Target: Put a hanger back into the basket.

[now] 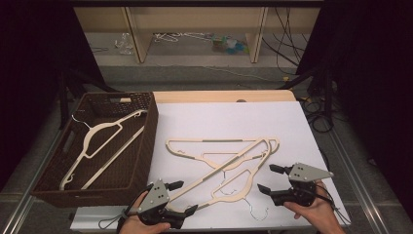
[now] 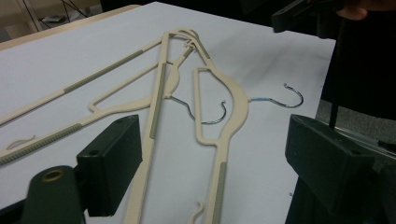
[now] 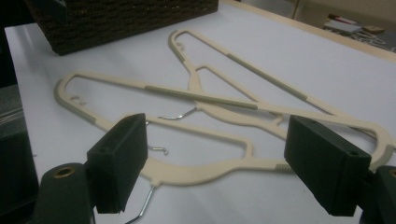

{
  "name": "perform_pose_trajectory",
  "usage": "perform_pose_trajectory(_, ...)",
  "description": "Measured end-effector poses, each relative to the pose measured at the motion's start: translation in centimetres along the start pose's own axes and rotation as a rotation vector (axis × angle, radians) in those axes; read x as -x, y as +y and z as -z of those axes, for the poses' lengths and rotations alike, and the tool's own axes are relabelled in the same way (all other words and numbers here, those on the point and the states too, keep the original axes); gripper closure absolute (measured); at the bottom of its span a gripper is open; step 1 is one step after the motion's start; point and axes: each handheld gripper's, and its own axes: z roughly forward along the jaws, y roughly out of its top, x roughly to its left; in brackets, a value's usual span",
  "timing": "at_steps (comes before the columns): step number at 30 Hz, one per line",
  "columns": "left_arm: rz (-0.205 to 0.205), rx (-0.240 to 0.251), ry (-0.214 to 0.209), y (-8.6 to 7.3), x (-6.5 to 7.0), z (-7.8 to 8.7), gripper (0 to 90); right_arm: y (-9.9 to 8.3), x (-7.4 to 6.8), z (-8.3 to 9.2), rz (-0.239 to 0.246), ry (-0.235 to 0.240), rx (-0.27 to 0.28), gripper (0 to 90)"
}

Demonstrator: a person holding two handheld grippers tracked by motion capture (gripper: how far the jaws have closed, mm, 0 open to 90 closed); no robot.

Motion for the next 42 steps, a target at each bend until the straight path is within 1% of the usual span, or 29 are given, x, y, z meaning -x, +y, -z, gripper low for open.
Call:
perform_pose_trajectory(1, 0.003, -0.005, 0.01, -0.1, 0.0, 0.1, 18.7, 0.1, 0.4, -0.5, 0.006, 0.014, -0.013, 24.2)
perform_pose_trajectory(2, -0.008, 0.001, 0.015, 0.0, 0.0, 0.1, 18.8, 0.2, 1.1, -1.1, 0.024, 0.02, -0.025, 24.7)
perform_pose_trajectory(3, 0.002, 0.012, 0.013, -0.1, -0.1, 0.2, 18.8, 0.3, 2.2, -2.4, 0.02, 0.035, -0.048, 24.0)
perform_pose_trajectory(4, 0.005, 0.015, 0.021, 0.0, -0.1, 0.3, 18.8, 0.4, 2.7, -3.0, 0.018, 0.036, -0.063, 24.0)
perform_pose_trajectory(5, -0.001, 0.025, 0.025, 0.1, -0.2, 0.4, 18.8, 0.4, 2.7, -3.0, 0.018, 0.036, -0.063, 24.0)
perform_pose_trajectory(7, -0.001, 0.036, 0.023, 0.1, -0.4, 0.5, 18.8, 0.4, 3.9, -4.7, 0.022, 0.055, -0.101, 24.2)
perform_pose_trajectory(8, 0.003, 0.034, 0.024, 0.1, -0.4, 0.5, 18.7, 0.4, 4.2, -5.2, 0.03, 0.067, -0.121, 24.3)
perform_pose_trajectory(9, -0.003, 0.029, 0.025, 0.0, -0.4, 0.6, 18.7, 0.4, 4.2, -5.2, 0.03, 0.067, -0.121, 24.3)
perform_pose_trajectory(10, -0.012, 0.017, 0.033, 0.0, -0.4, 0.6, 18.8, 0.5, 4.7, -6.3, 0.045, 0.09, -0.159, 25.6)
perform_pose_trajectory(11, -0.012, 0.017, 0.033, 0.0, -0.4, 0.6, 18.8, 0.5, 4.7, -6.3, 0.045, 0.09, -0.159, 25.6)
perform_pose_trajectory(13, -0.015, 0.025, 0.022, 0.1, -0.4, 0.6, 18.8, 0.5, 5.1, -7.2, 0.047, 0.117, -0.175, 25.2)
perform_pose_trajectory(14, -0.017, 0.024, 0.022, 0.1, -0.4, 0.6, 18.9, 0.6, 5.3, -7.5, 0.035, 0.132, -0.187, 25.0)
perform_pose_trajectory(15, -0.029, 0.019, 0.026, 0.1, -0.4, 0.7, 18.9, 0.6, 5.5, -7.8, 0.043, 0.142, -0.199, 25.0)
perform_pose_trajectory(16, -0.016, 0.02, 0.025, 0.1, -0.4, 0.7, 19.0, 0.6, 5.7, -8.0, 0.055, 0.147, -0.212, 25.0)
perform_pose_trajectory(19, -0.012, 0.023, 0.034, 0.1, -0.5, 0.8, 19.2, 0.7, 6.1, -8.2, 0.047, 0.175, -0.225, 24.8)
perform_pose_trajectory(20, -0.022, 0.024, 0.03, 0.1, -0.6, 0.8, 19.3, 0.7, 6.2, -8.2, 0.052, 0.184, -0.226, 24.7)
perform_pose_trajectory(21, -0.006, 0.021, 0.033, 0.1, -0.5, 0.7, 19.3, 0.6, 6.4, -8.2, 0.049, 0.188, -0.241, 24.7)
perform_pose_trajectory(23, -0.013, 0.013, 0.028, 0.1, -0.6, 0.6, 19.5, 0.3, 6.7, -8.2, 0.046, 0.192, -0.265, 24.8)
perform_pose_trajectory(25, -0.013, 0.012, 0.026, 0.1, -0.5, 0.5, 19.6, 0.1, 6.9, -8.2, 0.064, 0.196, -0.279, 25.2)
perform_pose_trajectory(27, -0.017, 0.011, 0.016, 0.0, -0.5, 0.5, 19.7, 0.1, 7.0, -8.3, 0.066, 0.201, -0.29, 24.9)
perform_pose_trajectory(28, -0.02, 0.011, 0.016, 0.0, -0.5, 0.5, 19.8, 0.0, 7.1, -8.5, 0.074, 0.225, -0.306, 24.7)
perform_pose_trajectory(29, -0.021, 0.012, 0.018, 0.0, -0.5, 0.5, 19.8, 0.0, 7.1, -8.5, 0.074, 0.225, -0.306, 24.7)
perform_pose_trajectory(31, -0.013, 0.007, 0.026, 0.0, -0.5, 0.7, 20.0, 0.1, 7.2, -8.8, 0.109, 0.234, -0.331, 25.8)
perform_pose_trajectory(33, -0.009, 0.008, 0.025, 0.0, -0.5, 0.7, 20.0, 0.4, 7.2, -8.8, 0.119, 0.24, -0.347, 25.9)
perform_pose_trajectory(35, -0.008, 0.006, 0.022, -0.1, -0.5, 0.7, 20.1, 0.8, 7.1, -8.8, 0.146, 0.246, -0.377, 20.9)
perform_pose_trajectory(37, -0.023, 0.006, 0.02, -0.1, -0.5, 0.7, 20.1, 0.8, 7.2, -8.8, 0.154, 0.252, -0.385, 20.4)
perform_pose_trajectory(38, -0.024, 0.005, 0.019, -0.1, -0.5, 0.7, 20.1, 0.8, 7.3, -8.8, 0.174, 0.264, -0.398, 21.1)
perform_pose_trajectory(40, -0.024, 0.007, 0.019, -0.1, -0.5, 0.7, 20.2, 0.6, 7.3, -8.8, 0.19, 0.256, -0.425, 23.0)
perform_pose_trajectory(42, -0.027, 0.003, 0.019, -0.1, -0.5, 0.7, 20.3, 0.6, 7.3, -8.9, 0.2, 0.252, -0.43, 23.0)
